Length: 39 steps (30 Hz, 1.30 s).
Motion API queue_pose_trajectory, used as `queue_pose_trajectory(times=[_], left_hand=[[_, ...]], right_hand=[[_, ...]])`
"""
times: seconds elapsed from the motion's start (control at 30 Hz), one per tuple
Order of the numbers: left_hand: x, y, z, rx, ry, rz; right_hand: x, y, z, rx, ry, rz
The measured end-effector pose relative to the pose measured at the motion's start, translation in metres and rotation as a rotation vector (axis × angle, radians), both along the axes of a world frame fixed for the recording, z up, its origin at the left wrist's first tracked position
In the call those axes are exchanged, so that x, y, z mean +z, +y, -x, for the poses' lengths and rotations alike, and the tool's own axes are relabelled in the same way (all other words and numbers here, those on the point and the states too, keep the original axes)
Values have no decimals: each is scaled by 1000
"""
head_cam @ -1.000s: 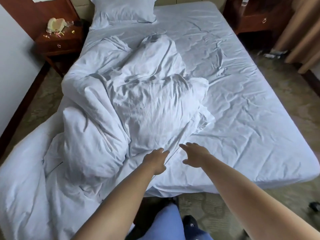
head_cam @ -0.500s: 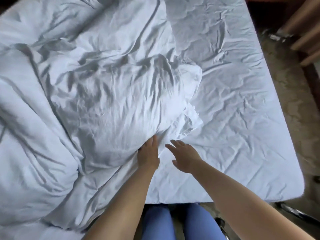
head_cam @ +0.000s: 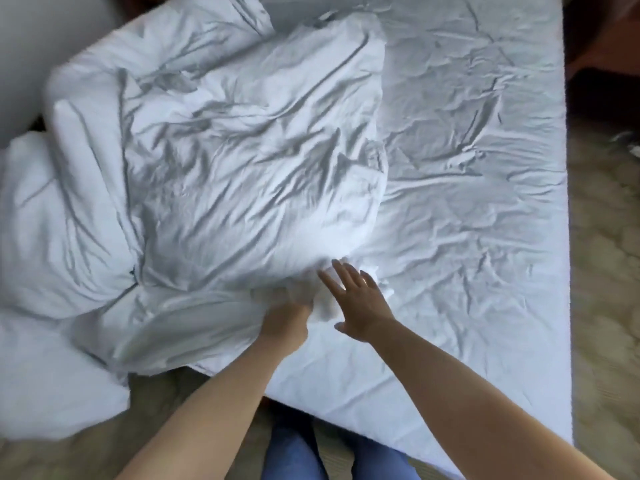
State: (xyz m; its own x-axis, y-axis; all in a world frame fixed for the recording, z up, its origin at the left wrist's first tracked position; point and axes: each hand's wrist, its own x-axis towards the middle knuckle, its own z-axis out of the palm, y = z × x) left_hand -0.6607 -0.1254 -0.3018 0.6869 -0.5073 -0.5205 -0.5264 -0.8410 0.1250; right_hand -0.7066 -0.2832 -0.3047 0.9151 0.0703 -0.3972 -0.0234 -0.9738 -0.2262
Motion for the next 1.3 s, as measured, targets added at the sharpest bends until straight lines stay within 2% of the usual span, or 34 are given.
queue_pose_trajectory(times=[0.1,0.27,0.33,0.53,0.83,1.03,1.3], left_hand=[[42,-5,37,61,-3,59],[93,-6,35,156,-58,173],[102,-12,42,179,-63,220],[109,-13,97,273,25,99],[132,-83,177,575,-84,21],[122,-176,251,500,-17,-39],[126,-199,257,546,-25,-7]], right_hand=[[20,-7,8,165,47,64],[67,-8,15,111,-1,-39],[84,-9,15,143,47,-34],[104,-10,53,307,223,105],[146,-86,124,534,32,84],[151,-176,199,671,109,208],[161,-202,218,603,73,198]])
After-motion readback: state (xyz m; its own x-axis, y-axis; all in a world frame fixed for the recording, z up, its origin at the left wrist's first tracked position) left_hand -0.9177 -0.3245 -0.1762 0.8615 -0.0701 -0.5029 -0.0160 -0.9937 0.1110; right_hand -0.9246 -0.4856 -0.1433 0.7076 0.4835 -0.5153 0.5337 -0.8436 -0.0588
